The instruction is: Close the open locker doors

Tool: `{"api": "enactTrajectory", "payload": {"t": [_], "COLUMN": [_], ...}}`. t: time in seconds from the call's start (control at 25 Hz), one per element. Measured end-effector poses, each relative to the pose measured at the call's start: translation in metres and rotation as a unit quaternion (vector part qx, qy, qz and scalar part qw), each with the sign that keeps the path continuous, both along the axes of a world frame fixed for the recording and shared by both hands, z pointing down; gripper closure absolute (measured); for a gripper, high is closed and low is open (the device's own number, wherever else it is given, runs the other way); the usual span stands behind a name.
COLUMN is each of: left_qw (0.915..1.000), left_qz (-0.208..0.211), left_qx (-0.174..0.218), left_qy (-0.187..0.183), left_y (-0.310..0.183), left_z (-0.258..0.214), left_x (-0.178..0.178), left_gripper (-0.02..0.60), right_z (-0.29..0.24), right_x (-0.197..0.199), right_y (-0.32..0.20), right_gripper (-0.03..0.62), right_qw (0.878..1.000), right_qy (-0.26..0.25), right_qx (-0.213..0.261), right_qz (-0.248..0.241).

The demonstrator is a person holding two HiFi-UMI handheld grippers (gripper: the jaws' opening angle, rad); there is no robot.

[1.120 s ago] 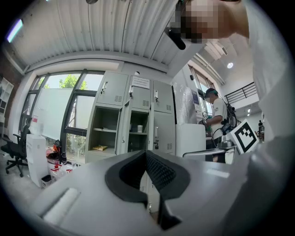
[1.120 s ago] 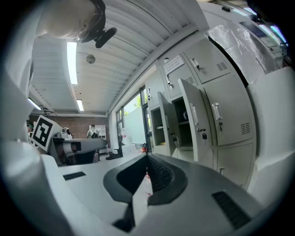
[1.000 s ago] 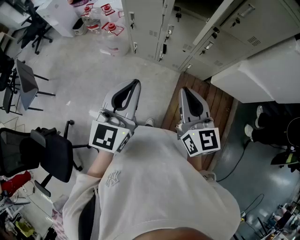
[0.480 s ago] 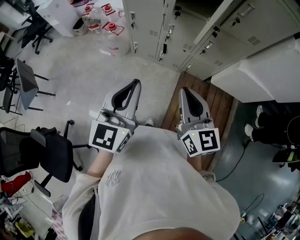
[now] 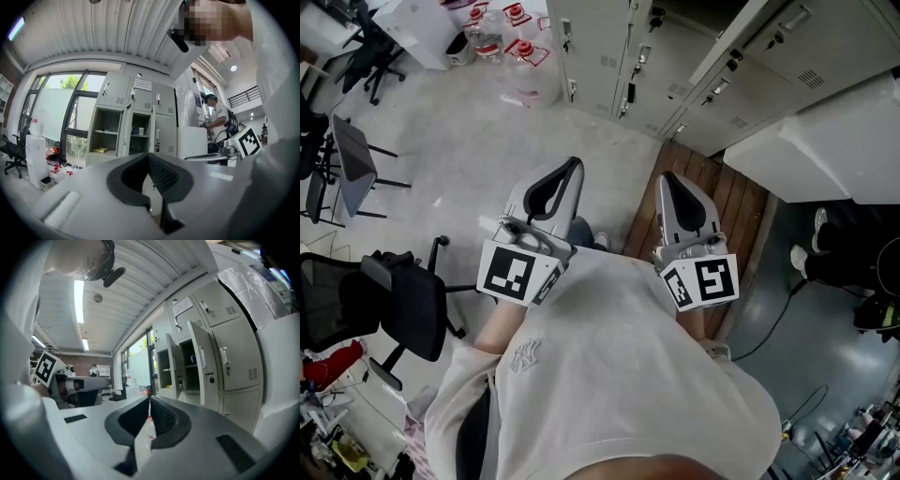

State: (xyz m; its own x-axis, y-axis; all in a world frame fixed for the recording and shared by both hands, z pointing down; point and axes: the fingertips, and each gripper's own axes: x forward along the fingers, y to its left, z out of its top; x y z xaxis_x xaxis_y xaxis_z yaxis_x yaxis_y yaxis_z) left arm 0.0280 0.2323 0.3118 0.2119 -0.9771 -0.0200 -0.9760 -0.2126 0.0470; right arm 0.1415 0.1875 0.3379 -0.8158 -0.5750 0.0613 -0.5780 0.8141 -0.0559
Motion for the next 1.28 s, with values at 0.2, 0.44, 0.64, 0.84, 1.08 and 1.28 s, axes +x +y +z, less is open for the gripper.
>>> {"api": "enactTrajectory", "payload": {"t": [0.2, 0.44, 0.64, 0.84, 1.08, 1.28], "left_qw": [0.9999, 0.9997, 0.9997, 0.9997, 0.9989, 0.9987], "left_qz": [-0.003, 0.0, 0.014, 0.019, 0.046, 0.05], "left_qx": [-0.003, 0.001, 0.011, 0.017, 0.007, 0.004], "left_qy": [0.014, 0.023, 0.015, 0.001, 0.003, 0.007], "left_y": [-0.008, -0.037, -0.073, -0.105, -0.13, -0.143], "left_z": [0.001, 0.002, -0.012, -0.026, -0.014, -0.01], "left_x": [-0.014, -0.041, -0.075, -0.113, -0.135, -0.147], "left_gripper": [0.58, 0.58, 0.58, 0.58, 0.58, 0.58], "right_z": [0.0, 0.003, -0.01, -0.031, -0.023, -0.018], "right_x": [-0.013, -0.039, -0.077, -0.107, -0.131, -0.137], "right_y": [-0.009, -0.035, -0.07, -0.104, -0.128, -0.139], "right_gripper": [0.582, 0.582, 0.582, 0.582, 0.582, 0.582], "right_qw": [1.0, 1.0, 1.0, 1.0, 0.998, 0.998], "right_qy": [-0.001, 0.007, 0.004, -0.008, 0.009, 0.009], "right_qx": [-0.005, -0.005, 0.001, 0.022, 0.036, 0.03], "right_qz": [-0.002, -0.001, 0.002, 0.017, 0.046, 0.056]}}
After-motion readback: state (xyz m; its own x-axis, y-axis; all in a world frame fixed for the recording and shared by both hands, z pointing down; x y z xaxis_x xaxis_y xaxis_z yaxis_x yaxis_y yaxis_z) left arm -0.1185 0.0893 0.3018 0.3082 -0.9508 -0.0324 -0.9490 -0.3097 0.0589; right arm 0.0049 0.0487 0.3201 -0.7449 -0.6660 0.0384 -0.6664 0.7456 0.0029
